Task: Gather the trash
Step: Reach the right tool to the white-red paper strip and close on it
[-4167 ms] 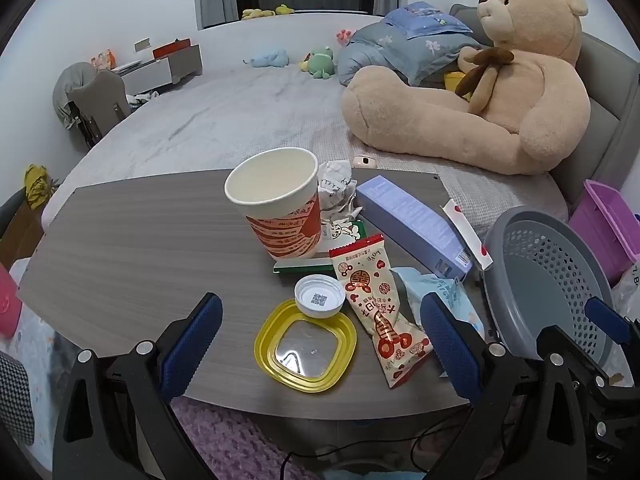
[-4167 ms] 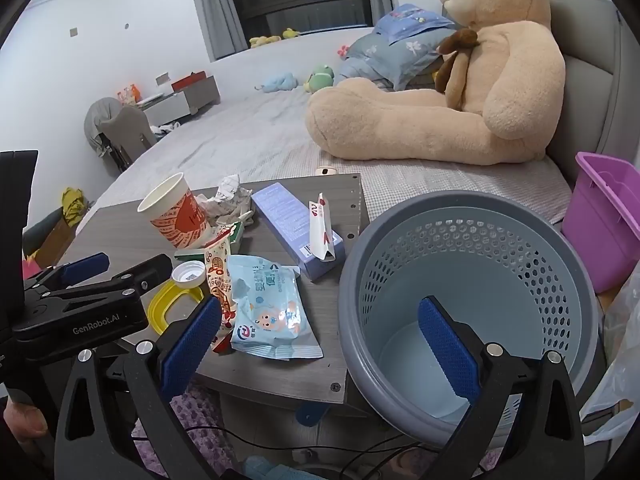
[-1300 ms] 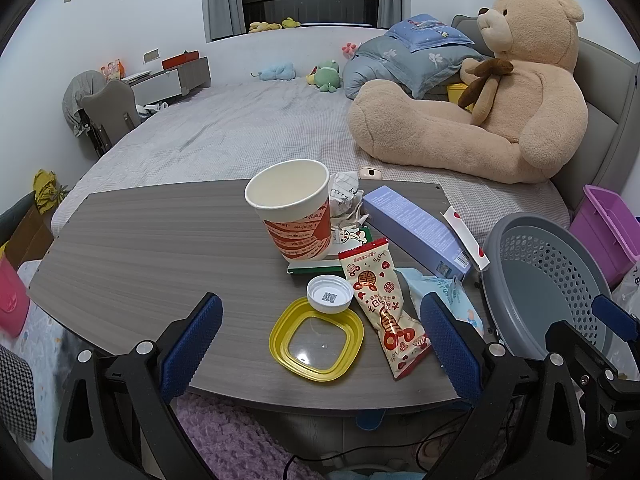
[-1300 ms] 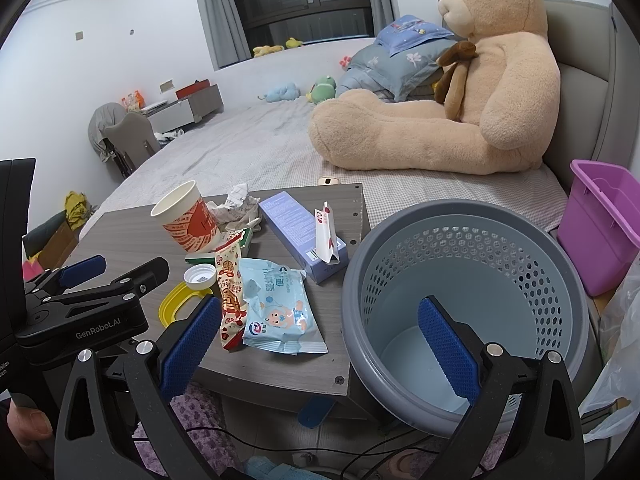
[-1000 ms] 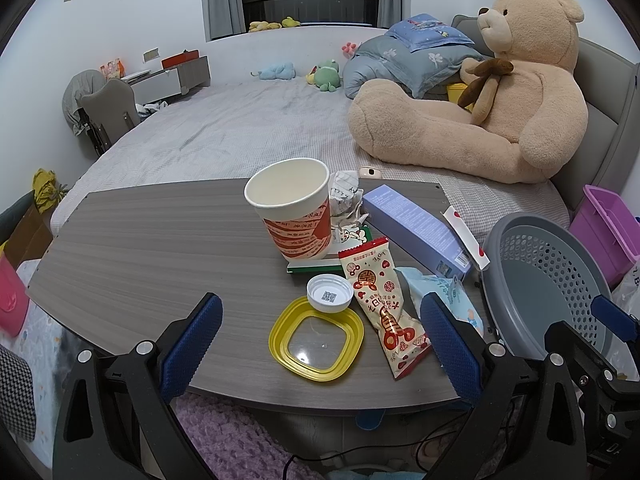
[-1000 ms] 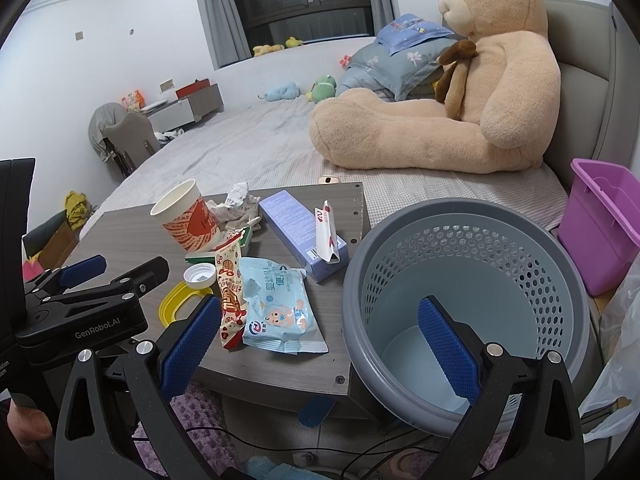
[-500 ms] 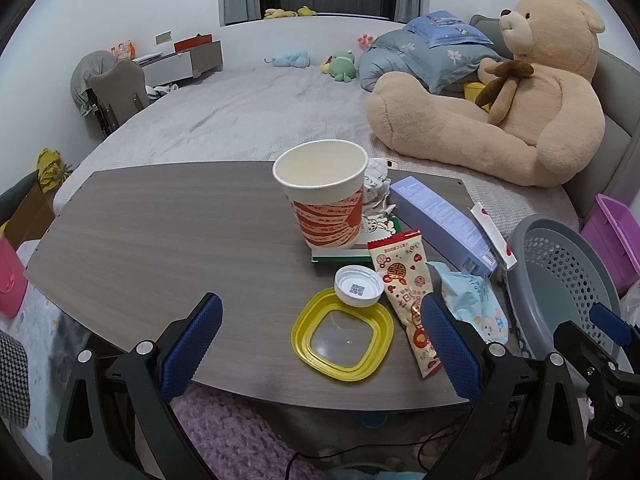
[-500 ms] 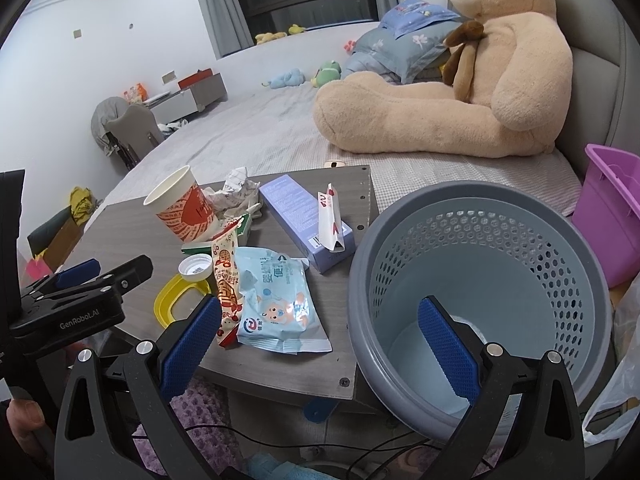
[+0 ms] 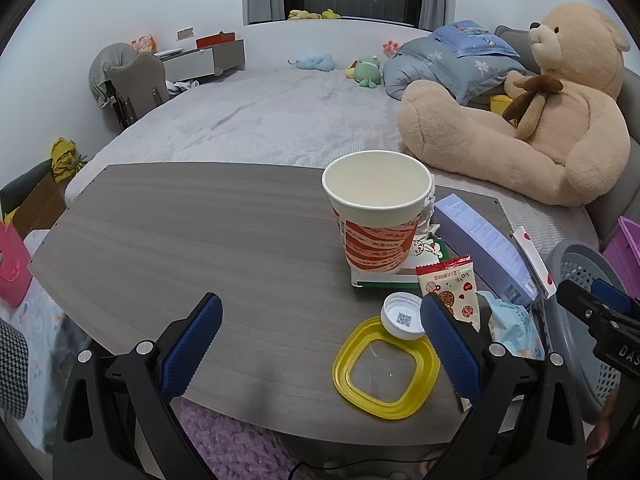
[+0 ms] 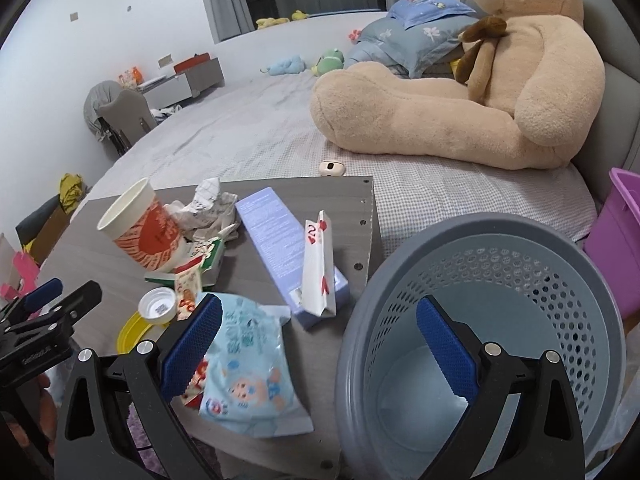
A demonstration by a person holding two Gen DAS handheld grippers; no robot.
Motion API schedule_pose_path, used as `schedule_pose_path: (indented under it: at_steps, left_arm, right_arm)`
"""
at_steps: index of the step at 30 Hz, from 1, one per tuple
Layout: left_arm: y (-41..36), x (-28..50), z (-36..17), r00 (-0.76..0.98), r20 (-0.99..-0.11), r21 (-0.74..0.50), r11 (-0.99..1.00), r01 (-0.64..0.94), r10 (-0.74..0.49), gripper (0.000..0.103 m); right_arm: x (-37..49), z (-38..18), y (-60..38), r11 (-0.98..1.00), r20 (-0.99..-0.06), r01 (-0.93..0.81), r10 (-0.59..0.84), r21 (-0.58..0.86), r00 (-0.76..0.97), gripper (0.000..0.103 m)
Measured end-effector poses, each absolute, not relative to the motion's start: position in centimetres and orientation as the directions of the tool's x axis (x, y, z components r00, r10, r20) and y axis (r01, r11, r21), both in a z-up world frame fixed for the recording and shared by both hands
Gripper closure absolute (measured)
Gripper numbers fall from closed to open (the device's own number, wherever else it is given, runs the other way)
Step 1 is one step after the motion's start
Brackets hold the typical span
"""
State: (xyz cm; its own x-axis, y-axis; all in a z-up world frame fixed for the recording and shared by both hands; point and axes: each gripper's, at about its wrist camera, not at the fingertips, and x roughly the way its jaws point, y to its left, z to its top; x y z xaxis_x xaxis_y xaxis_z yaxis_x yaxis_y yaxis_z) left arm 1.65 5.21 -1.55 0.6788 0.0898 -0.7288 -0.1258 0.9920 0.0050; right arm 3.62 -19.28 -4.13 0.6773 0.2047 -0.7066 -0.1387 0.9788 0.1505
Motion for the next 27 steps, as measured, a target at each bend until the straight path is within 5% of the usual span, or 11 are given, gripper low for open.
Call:
schedule_pose_path:
  at_steps: [25, 27]
  left_arm:
    - [5.3, 3.0, -2.2, 0.673, -0.738, -0.014, 0.996, -0.091, 0.051, 0.008]
    - [5.2, 3.0, -2.2, 0.673, -0.738, -0.016, 0.996, -0.09, 0.049, 0.008]
  right_arm:
    - [8.5, -6.1, -16.6, 0.981, -0.796, -0.195, 0.131, 0.016, 0.592, 0.072]
    - [8.6, -6.1, -16.4, 0.978, -0.794, -0.207, 0.127, 0.002, 0.594, 0.083]
